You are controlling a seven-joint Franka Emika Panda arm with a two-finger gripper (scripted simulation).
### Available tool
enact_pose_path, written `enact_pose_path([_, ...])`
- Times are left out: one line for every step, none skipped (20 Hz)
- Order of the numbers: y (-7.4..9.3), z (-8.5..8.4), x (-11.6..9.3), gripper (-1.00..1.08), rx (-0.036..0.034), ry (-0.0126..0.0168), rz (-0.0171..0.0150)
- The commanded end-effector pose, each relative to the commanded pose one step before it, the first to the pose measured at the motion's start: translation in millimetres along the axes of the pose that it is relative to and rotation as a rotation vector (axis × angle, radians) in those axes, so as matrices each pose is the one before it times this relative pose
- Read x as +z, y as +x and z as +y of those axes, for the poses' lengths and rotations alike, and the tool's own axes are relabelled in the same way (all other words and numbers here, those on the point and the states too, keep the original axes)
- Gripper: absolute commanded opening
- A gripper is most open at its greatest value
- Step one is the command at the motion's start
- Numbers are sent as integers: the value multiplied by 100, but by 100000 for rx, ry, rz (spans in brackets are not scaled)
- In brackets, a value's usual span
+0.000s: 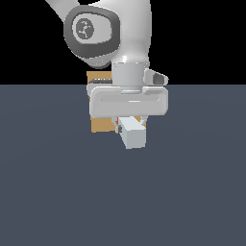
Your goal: Insert the peg into the horizontal hole in a box.
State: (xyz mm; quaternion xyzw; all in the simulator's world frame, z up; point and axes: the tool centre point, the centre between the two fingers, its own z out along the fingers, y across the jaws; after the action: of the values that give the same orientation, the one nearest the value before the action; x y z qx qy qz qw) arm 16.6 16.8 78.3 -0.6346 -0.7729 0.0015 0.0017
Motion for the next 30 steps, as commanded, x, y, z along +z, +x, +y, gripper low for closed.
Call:
enact_pose_path([451, 16, -459, -100, -139, -455, -105])
enact_pose_path([27, -8, -16, -100, 0, 0, 0])
enact_pose_path([0, 0, 0, -100, 0, 0, 0])
enact_pose_path([0, 0, 0, -100, 0, 0, 0])
enact_pose_path([0, 0, 0, -100, 0, 0, 0])
enact_pose_path([47, -127, 251, -100, -97, 454, 91])
enact_pose_path([-8, 84, -105, -100, 22, -167, -19])
enact_pose_path([-21, 207, -281, -100, 58, -446, -52])
enact_pose_path([-8, 84, -105, -100, 22, -167, -19])
enact_pose_path([0, 0, 0, -100, 0, 0, 0])
enact_pose_path([0, 0, 0, -100, 0, 0, 0])
enact_pose_path([0, 0, 0, -100, 0, 0, 0])
enact_pose_path([18, -176, 264, -100, -9, 503, 68])
enact_pose_path([42, -1, 0, -100, 0, 0, 0])
enact_pose_path([127, -3, 1, -100, 0, 0, 0])
enact_pose_path([211, -5, 1, -100, 0, 0, 0])
enact_pose_path([296, -7, 2, -100, 0, 0, 0])
enact_pose_path([379, -9, 2, -100, 0, 0, 0])
enact_pose_path([467, -15, -41, -100, -6, -69, -7])
enact_pose_path([545, -10, 3, -100, 0, 0, 0])
enact_pose_path([627, -11, 3, -100, 0, 0, 0])
enact_pose_path([710, -16, -40, -100, -3, -69, -6])
enact_pose_path([788, -10, 4, -100, 0, 0, 0])
enact_pose_path([869, -14, -39, -100, -1, -69, -6])
enact_pose_path([947, -6, 4, -100, 0, 0, 0])
enact_pose_path([1005, -7, -38, -100, 1, -69, -7])
enact_pose_path([941, 4, 4, -100, 0, 0, 0])
enact_pose_path([857, 3, -39, -100, 3, -69, -7])
enact_pose_path([775, 14, 3, -100, 0, 0, 0])
enact_pose_path([690, 12, -40, -100, 5, -68, -8])
